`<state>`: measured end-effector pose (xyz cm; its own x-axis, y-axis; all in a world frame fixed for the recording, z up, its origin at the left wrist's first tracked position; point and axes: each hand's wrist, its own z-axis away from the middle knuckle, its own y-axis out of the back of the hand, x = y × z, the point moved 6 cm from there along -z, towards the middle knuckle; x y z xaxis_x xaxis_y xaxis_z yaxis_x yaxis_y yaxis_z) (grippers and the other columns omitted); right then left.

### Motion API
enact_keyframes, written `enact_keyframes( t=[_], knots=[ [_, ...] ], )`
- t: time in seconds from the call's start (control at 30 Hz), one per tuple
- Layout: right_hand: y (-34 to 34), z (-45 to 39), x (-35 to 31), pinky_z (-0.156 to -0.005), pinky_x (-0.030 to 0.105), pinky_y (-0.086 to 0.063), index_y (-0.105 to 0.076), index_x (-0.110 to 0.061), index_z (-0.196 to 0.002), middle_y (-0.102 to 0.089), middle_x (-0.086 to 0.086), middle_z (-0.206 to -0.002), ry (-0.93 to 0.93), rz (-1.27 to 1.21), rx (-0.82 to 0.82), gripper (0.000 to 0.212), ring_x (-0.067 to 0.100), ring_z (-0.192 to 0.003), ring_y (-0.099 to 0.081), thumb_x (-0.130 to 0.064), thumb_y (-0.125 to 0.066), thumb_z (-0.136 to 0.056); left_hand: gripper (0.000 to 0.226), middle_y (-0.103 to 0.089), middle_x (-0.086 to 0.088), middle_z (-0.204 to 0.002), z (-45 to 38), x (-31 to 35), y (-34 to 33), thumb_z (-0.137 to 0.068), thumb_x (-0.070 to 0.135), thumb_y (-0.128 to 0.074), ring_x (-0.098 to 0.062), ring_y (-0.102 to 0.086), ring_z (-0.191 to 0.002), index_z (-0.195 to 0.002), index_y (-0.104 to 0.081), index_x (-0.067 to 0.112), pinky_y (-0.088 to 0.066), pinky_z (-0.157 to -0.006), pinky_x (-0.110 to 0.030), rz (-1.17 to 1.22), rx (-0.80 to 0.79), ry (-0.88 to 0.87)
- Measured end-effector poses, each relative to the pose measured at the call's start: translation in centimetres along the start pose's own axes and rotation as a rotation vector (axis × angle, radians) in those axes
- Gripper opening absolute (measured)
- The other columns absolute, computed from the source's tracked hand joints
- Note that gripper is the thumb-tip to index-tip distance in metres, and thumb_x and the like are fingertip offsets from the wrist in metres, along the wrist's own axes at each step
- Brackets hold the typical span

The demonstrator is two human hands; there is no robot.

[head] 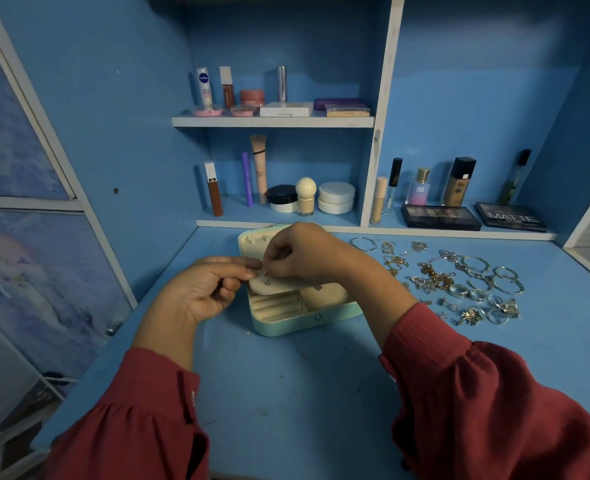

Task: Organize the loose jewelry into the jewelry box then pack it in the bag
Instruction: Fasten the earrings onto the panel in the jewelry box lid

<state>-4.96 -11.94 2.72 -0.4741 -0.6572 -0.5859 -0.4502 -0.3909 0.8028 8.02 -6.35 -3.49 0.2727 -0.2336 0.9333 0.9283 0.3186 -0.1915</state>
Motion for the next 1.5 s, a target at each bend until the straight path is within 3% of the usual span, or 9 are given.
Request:
enact_keyframes(
  t=[0.17,0.3,0.43,0.63,0.9,1.03,1.33,1.5],
  knots=[
    [-0.18,-0.04,-0.05,-0.056,0.010,-0.043,-0.073,-0.018,-0.093,-0.064,-0.009,-0.083,0.032,0.022,-0.009,0.010,0.006,-0.073,-0.057,-0.019,-0.065,-0.086,0.024,-0.058,0.002,-0.054,-0.01,0.00,0.03,-0.082,-0.015,-0.050,0.000,-0.035,-0.032,-0.089,-0.066,0.001,-0.025,-0.030,-0.008,-0.007,0.006,-0.002],
    [-0.39,-0.13,-0.09,-0.060,0.011,-0.043,-0.073,-0.017,-0.095,-0.064,-0.008,-0.086,0.045,0.049,-0.036,0.013,0.005,-0.074,-0.057,-0.018,-0.064,-0.087,0.024,-0.056,0.003,-0.053,-0.02,-0.02,0.02,-0.081,-0.015,-0.051,0.000,-0.034,-0.032,-0.090,-0.067,0.001,-0.025,-0.030,-0.008,-0.018,0.004,-0.003],
    [-0.14,-0.10,0.16,-0.060,0.000,-0.038,-0.074,-0.017,-0.092,-0.061,-0.015,-0.078,0.066,0.002,-0.035,0.009,-0.003,-0.071,-0.054,-0.017,-0.067,-0.086,0.023,-0.052,0.006,-0.048,0.05,0.02,-0.04,-0.081,-0.013,-0.053,0.000,-0.034,-0.032,-0.094,-0.067,0.001,-0.026,-0.031,-0.008,-0.042,-0.004,-0.002],
    [-0.14,-0.09,0.07,-0.059,-0.002,-0.036,-0.073,-0.016,-0.091,-0.061,-0.015,-0.079,0.087,-0.008,-0.037,0.007,-0.007,-0.070,-0.053,-0.019,-0.068,-0.086,0.023,-0.053,0.006,-0.047,0.22,0.07,-0.13,-0.082,-0.013,-0.054,0.000,-0.035,-0.032,-0.095,-0.067,0.001,-0.026,-0.031,-0.009,-0.050,-0.007,0.001],
    [-0.70,-0.38,-0.04,-0.061,0.010,-0.040,-0.073,-0.019,-0.093,-0.064,-0.010,-0.083,0.062,0.041,-0.075,0.010,0.001,-0.071,-0.055,-0.019,-0.065,-0.088,0.023,-0.057,0.003,-0.051,0.30,0.10,-0.08,-0.082,-0.014,-0.052,0.000,-0.035,-0.032,-0.092,-0.067,0.001,-0.026,-0.031,-0.009,-0.058,0.004,-0.009],
    [-0.62,-0.35,-0.41,-0.063,0.018,-0.045,-0.074,-0.015,-0.099,-0.071,-0.002,-0.094,0.068,0.122,-0.085,0.016,0.011,-0.083,-0.061,-0.018,-0.062,-0.089,0.023,-0.059,0.002,-0.053,0.33,0.09,-0.03,-0.081,-0.014,-0.053,0.000,-0.035,-0.032,-0.090,-0.068,0.002,-0.026,-0.031,-0.009,-0.071,0.006,-0.008],
    [-0.06,-0.14,-0.60,-0.067,0.006,-0.037,-0.073,-0.017,-0.098,-0.066,-0.007,-0.091,0.126,0.135,-0.065,0.014,0.004,-0.083,-0.054,-0.019,-0.064,-0.087,0.022,-0.056,0.003,-0.050,0.33,0.18,-0.11,-0.081,-0.013,-0.054,0.000,-0.036,-0.033,-0.088,-0.068,0.003,-0.027,-0.031,-0.009,-0.081,0.010,0.000],
    [-0.30,-0.26,-0.61,-0.074,0.019,-0.043,-0.072,-0.016,-0.099,-0.069,-0.003,-0.096,0.138,0.152,-0.083,0.015,0.006,-0.086,-0.055,-0.018,-0.063,-0.088,0.022,-0.056,0.002,-0.052,0.36,0.21,-0.10,-0.081,-0.013,-0.054,0.000,-0.036,-0.033,-0.086,-0.068,0.004,-0.028,-0.031,-0.009,-0.091,0.016,-0.001]
  ],
)
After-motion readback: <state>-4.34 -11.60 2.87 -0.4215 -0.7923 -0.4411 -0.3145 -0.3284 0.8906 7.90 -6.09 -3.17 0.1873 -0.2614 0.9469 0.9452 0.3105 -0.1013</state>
